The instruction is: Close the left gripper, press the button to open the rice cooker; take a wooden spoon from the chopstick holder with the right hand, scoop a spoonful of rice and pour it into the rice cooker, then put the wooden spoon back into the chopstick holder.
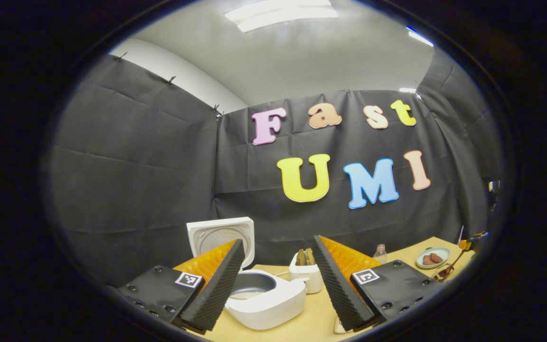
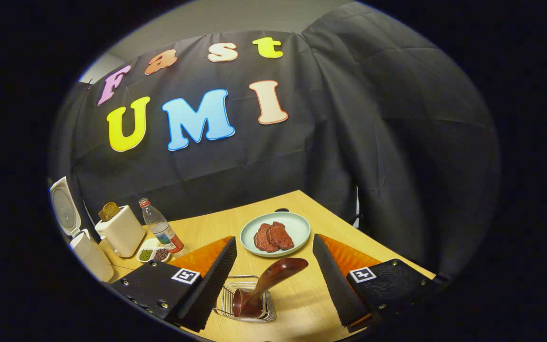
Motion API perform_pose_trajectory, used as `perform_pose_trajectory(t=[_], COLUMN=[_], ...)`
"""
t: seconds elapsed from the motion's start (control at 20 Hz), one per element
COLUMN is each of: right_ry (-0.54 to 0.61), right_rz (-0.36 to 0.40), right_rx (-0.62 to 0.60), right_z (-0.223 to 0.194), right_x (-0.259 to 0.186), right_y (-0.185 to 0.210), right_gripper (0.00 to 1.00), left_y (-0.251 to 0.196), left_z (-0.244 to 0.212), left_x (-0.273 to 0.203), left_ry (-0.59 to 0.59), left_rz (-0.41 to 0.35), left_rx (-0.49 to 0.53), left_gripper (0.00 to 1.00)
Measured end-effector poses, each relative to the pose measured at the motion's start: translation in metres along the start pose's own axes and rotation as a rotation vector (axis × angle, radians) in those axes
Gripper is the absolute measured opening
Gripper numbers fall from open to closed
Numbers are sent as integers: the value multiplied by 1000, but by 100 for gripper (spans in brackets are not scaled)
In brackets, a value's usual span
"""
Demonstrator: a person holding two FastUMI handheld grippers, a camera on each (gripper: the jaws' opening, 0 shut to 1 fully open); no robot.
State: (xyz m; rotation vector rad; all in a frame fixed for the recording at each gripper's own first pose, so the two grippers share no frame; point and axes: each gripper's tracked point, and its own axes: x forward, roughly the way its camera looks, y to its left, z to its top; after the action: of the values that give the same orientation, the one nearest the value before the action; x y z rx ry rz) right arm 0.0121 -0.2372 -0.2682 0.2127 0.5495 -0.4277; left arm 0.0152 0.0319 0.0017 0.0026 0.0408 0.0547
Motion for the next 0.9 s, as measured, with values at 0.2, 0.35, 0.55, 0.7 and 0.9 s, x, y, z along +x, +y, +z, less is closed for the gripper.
perform_pose_trajectory(t=[0.2, 0.35, 0.55, 0.7, 0.9], right_ry=[100, 161, 189, 217, 222], right_rz=[22, 58, 89, 108, 113], right_rx=[72, 114, 122, 130, 97], right_z=[-32, -50, -58, -69, -62], right_x=[11, 12, 4, 12, 7], right_y=[2, 9, 19, 30, 36], right_gripper=[96, 82, 54, 44, 12], left_y=[-1, -2, -4, -2, 4], left_z=[-1, -3, -4, -6, -9], left_x=[-4, -6, -6, -4, -6], left_ry=[12, 15, 23, 25, 28], left_rz=[12, 18, 19, 18, 7], left_rx=[-3, 8, 12, 9, 1], left_gripper=[100, 100, 100, 100, 100])
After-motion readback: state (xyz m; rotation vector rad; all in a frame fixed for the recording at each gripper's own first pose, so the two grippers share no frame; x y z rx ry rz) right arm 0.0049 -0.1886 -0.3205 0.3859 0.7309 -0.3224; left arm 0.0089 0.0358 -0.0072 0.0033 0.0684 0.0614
